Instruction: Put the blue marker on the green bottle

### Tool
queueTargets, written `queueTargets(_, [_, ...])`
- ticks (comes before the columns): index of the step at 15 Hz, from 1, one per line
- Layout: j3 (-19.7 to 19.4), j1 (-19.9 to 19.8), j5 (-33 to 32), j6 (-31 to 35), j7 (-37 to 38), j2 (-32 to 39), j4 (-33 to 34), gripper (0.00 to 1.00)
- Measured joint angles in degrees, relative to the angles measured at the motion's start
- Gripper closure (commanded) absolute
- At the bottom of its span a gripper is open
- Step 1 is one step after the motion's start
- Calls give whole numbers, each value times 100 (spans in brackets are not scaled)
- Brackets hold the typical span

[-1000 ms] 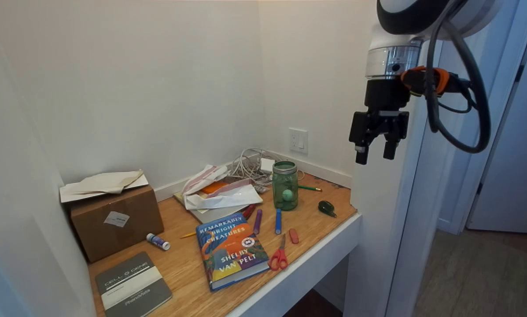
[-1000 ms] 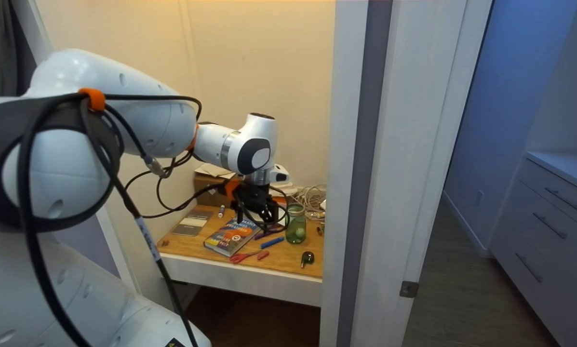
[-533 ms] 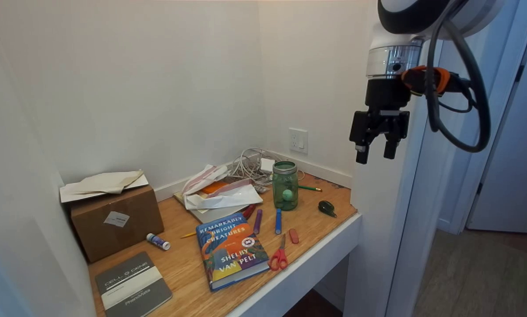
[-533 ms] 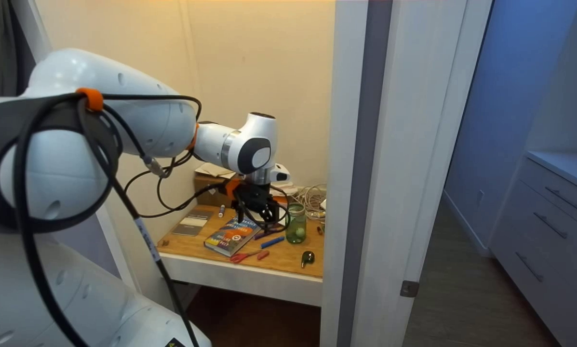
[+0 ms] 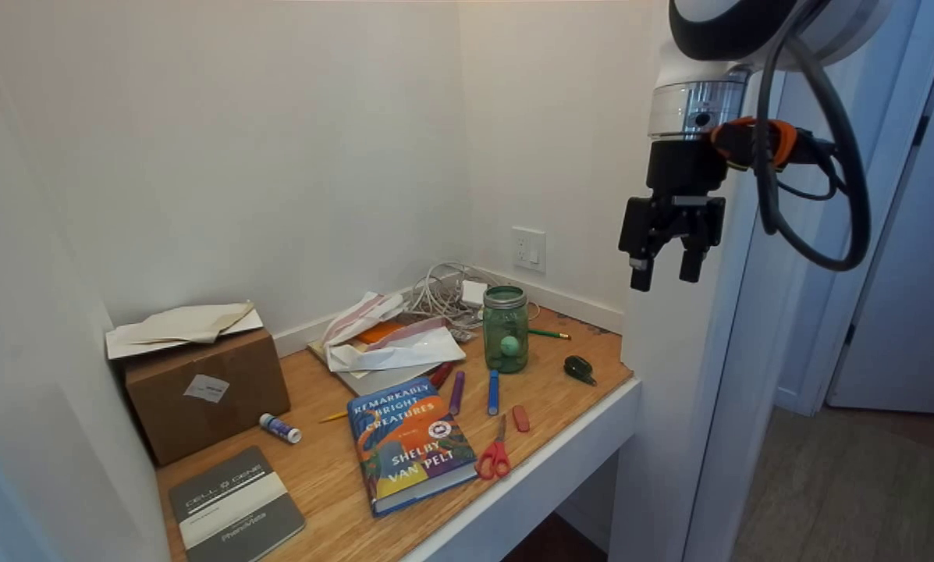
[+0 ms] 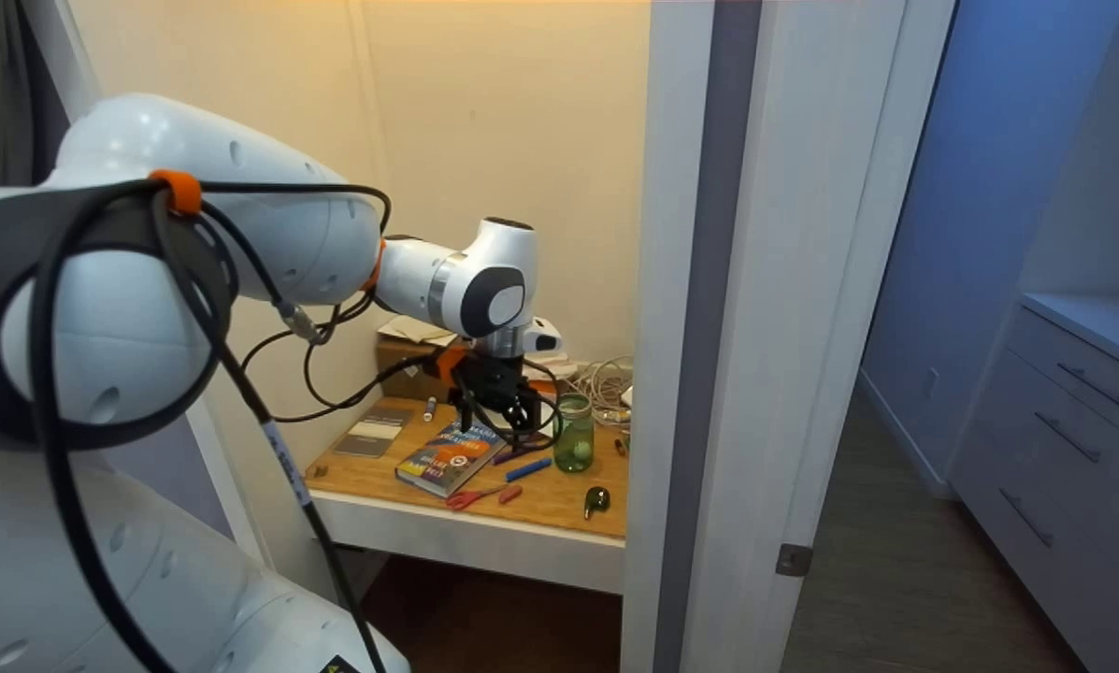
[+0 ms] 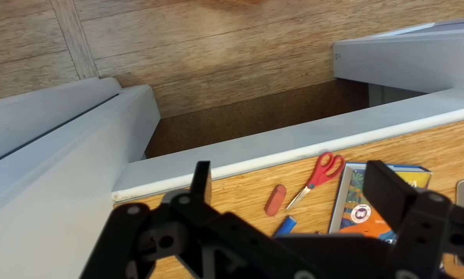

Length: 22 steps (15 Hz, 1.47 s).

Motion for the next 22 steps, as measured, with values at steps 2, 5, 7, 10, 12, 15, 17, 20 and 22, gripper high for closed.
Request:
queueTargets(2, [140,25,0,-38,69,149,154,0])
queueTargets(5, [590,123,-19,-122,619,677,696,0])
queueTargets(7, [894,166,-74,-136,1216,1145,1132,0])
queueTargets(10, [1159,183,-521,94,2158,1951,1744,0])
queueTargets(12, [1177,194,-991,337,2523,2497,2081,0])
queueTargets(15, [1100,218,-1489,698,2582,3241,2531,0])
queueTargets(17, [1055,254,-1565,806,2545,3604,2784,0])
queueTargets(20, [1052,276,-1585,810,2541,3730,2920,0])
queueTargets(22, [1018,307,-1555,774,2520,3767,2916,0])
